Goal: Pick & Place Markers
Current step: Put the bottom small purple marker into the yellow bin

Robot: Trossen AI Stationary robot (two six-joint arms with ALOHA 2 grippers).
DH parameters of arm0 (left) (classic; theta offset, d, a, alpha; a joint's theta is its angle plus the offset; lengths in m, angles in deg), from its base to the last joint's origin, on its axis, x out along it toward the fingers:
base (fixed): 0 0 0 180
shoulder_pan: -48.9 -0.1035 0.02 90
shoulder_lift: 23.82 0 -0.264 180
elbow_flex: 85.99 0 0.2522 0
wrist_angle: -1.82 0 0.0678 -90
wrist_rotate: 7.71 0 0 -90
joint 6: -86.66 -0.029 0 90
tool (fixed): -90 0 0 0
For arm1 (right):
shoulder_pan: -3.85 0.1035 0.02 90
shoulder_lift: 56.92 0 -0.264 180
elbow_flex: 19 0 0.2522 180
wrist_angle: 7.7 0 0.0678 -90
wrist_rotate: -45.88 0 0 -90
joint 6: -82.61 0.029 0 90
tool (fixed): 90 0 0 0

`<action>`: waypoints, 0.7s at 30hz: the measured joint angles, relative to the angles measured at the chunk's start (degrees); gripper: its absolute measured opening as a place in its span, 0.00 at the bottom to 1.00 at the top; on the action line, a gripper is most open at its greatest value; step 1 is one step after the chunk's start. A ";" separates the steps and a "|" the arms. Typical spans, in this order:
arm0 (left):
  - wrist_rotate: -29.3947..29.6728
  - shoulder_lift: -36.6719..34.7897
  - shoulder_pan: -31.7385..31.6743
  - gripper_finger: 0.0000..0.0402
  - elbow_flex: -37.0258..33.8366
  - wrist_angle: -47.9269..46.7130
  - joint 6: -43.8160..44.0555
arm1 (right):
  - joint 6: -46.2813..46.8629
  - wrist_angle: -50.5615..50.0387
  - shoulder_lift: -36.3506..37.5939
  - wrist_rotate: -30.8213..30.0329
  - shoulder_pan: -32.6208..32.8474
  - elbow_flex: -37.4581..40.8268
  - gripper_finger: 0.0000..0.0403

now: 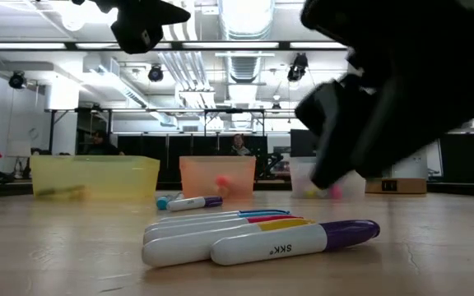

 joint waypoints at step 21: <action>-0.02 0.00 -0.02 0.38 0.00 0.28 0.37 | 0.71 -0.22 -6.50 -3.42 0.80 -2.33 0.16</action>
